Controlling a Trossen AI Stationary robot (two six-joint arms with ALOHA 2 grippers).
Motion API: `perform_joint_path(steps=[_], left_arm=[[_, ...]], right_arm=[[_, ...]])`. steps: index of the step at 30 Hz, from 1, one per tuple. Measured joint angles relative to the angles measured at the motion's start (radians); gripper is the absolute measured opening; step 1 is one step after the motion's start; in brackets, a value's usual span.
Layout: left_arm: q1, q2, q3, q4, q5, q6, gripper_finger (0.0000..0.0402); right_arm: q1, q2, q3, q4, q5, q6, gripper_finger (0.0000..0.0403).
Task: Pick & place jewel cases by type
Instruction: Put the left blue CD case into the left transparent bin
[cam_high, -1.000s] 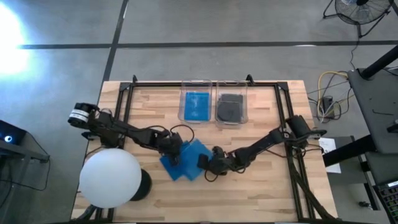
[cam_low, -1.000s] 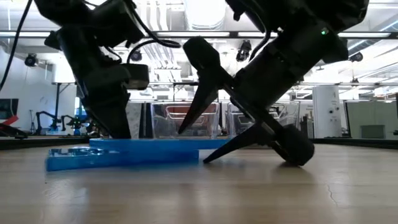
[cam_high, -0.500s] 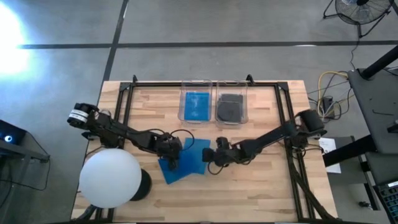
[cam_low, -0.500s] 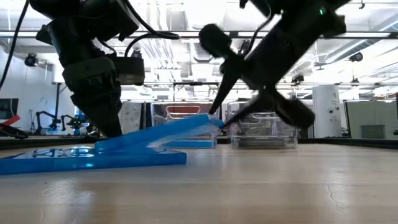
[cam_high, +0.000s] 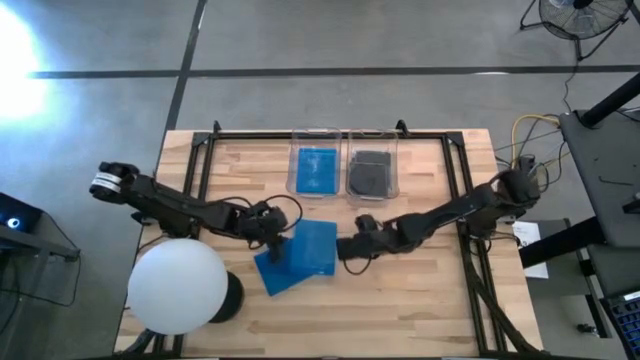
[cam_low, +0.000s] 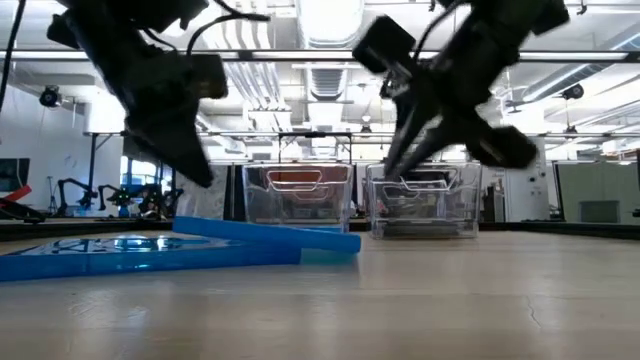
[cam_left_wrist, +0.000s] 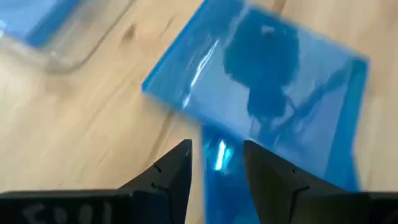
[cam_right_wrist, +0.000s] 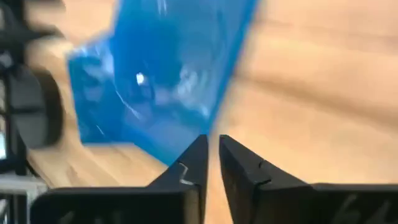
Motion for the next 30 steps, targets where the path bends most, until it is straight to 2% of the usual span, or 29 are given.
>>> perform_joint_path(steps=[3,7,12,17,20,24,28,30], left_arm=[[0.001,0.025,0.002,0.094,0.006,-0.001,0.0126],[0.001,0.072,0.003,0.206,0.037,-0.023,0.0126],[0.001,0.164,-0.002,0.19,0.102,-0.027,0.0126],[0.002,0.256,0.006,0.22,0.18,-0.028,0.0126],[0.001,0.278,0.006,0.216,0.202,-0.031,0.0126],[0.0,0.27,0.006,0.213,0.211,-0.031,0.0126],[0.003,0.254,0.005,0.206,0.209,-0.02,0.0126],[0.002,0.25,0.007,0.204,0.198,-0.016,0.0126]], right_arm=[[0.001,0.046,-0.038,0.087,-0.062,0.028,0.0068],[-0.001,0.102,-0.072,0.204,-0.07,0.067,0.0138],[-0.008,0.181,-0.084,0.349,-0.074,0.064,0.0218],[-0.023,0.287,-0.091,0.569,-0.088,0.077,0.0264],[-0.036,0.34,-0.088,0.668,-0.104,0.075,0.0272],[-0.053,0.302,-0.077,0.629,-0.149,0.034,0.026],[-0.059,0.191,-0.091,0.443,-0.131,-0.09,0.0218],[-0.067,0.154,-0.098,0.429,-0.128,-0.135,0.0187]])
